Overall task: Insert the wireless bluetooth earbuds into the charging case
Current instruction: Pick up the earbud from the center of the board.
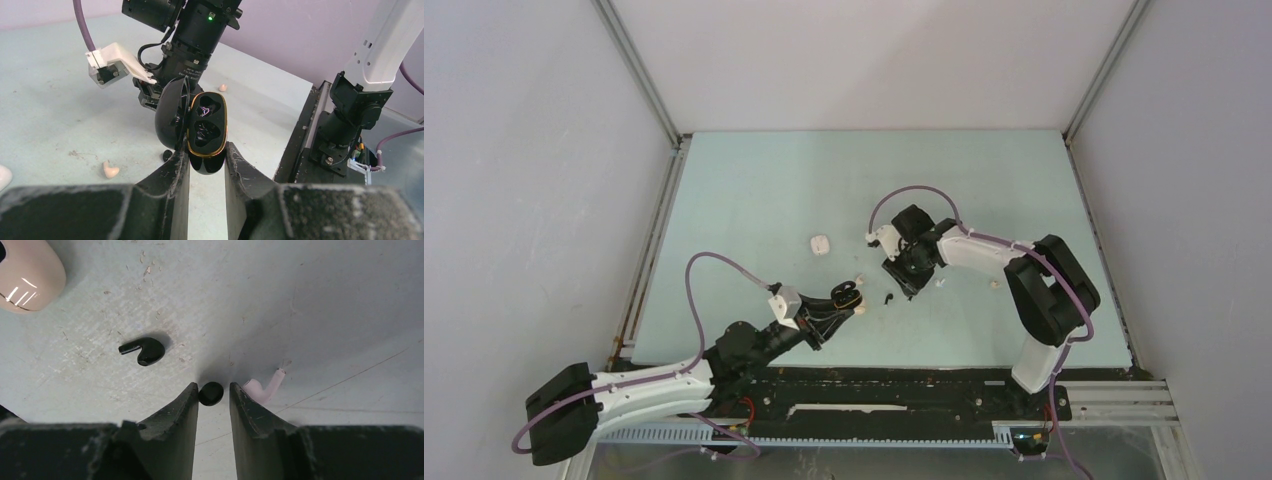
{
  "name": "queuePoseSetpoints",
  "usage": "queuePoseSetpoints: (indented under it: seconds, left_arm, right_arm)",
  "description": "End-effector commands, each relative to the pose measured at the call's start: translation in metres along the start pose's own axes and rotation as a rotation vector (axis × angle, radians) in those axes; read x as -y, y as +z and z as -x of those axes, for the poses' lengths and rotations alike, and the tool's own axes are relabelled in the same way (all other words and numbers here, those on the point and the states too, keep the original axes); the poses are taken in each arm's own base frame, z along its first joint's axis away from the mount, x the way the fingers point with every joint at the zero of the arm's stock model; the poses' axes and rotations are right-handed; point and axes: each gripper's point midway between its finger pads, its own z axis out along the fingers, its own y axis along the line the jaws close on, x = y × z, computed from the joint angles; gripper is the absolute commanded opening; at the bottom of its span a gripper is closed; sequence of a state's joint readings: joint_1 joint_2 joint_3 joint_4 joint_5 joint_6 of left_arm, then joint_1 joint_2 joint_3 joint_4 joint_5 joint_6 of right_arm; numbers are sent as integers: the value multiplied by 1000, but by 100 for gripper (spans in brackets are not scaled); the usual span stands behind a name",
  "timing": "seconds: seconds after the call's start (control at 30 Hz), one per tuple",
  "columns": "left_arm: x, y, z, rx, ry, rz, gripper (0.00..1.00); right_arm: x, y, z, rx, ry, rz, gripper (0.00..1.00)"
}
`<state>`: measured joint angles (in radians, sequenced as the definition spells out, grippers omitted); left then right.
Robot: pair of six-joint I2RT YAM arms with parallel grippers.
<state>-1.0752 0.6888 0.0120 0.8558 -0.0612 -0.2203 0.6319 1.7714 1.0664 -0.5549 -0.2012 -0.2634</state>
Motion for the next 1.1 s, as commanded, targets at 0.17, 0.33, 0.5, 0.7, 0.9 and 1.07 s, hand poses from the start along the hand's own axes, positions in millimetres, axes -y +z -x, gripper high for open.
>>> queuePoseSetpoints:
  seconds: [0.17,0.33,0.5,0.7,0.9,1.07]
  left_arm:
    - [-11,-18,-37,-73,-2,29,0]
    - [-11,-17,-37,-78,-2,29,0]
    - [-11,-17,-39,-85,-3,32,0]
    - [-12,-13,-41,-102,-4,43,0]
    - [-10,-6,-38,-98,-10,37,0]
    - [-6,1,-39,-110,-25,22,0]
  right_arm:
    - [4,-3,8,-11,7,-36,28]
    - [2,-4,7,-15,5,-28,17]
    - [-2,-22,12,18,-23,-26,8]
    - [-3,-74,30,155,-102,-69,0]
    - [0,-130,51,332,-276,-126,0]
    - [-1,-176,74,482,-424,-173,0]
